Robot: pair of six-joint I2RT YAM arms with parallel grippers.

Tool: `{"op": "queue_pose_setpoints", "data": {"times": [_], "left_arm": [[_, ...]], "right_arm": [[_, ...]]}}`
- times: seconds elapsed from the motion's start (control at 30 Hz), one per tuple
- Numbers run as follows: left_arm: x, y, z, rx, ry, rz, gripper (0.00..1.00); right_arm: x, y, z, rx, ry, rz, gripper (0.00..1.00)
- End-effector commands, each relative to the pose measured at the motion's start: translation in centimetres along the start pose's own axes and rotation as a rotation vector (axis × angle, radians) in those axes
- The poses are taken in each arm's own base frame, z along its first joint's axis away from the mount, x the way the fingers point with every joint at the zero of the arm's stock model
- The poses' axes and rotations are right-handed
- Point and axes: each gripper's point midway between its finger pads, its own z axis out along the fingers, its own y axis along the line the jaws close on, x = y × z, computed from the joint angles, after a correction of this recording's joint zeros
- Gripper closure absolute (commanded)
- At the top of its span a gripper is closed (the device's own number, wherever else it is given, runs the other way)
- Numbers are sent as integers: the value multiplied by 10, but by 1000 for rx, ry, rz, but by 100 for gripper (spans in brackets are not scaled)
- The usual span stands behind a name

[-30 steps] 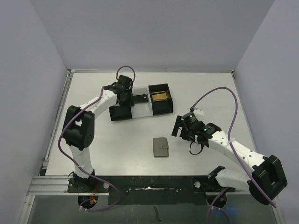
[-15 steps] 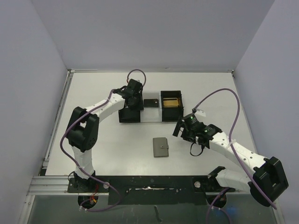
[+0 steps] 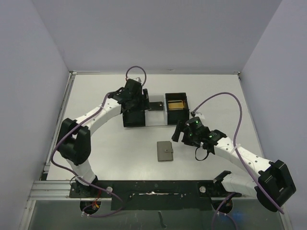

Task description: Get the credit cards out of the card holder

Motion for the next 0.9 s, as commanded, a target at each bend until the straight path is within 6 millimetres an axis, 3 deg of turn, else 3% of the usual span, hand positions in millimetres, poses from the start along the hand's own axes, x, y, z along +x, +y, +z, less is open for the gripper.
{"op": "queue_pose_setpoints", "data": {"times": [0.0, 0.13, 0.3, 0.43, 0.57, 0.67, 0.87], "left_arm": [[-34, -23, -51, 114, -185, -13, 30], [-25, 1, -78, 143, -262, -82, 27], [-10, 38, -111, 190, -364, -209, 26], [8, 57, -126, 293, -378, -366, 26], [29, 65, -123, 325, -337, -376, 26], [41, 57, -124, 388, -297, -374, 29], [67, 50, -117, 410, -237, -377, 33]], "right_arm": [[-11, 33, -1, -119, -15, -50, 2], [-7, 41, 0, -75, -25, -94, 8], [7, 39, -2, 102, -65, -114, 13], [17, 54, -2, 100, -93, -136, 17], [23, 62, 4, 118, -78, -151, 20], [26, 56, 1, 201, -99, -130, 22], [37, 68, 11, 182, -58, -172, 30]]}}
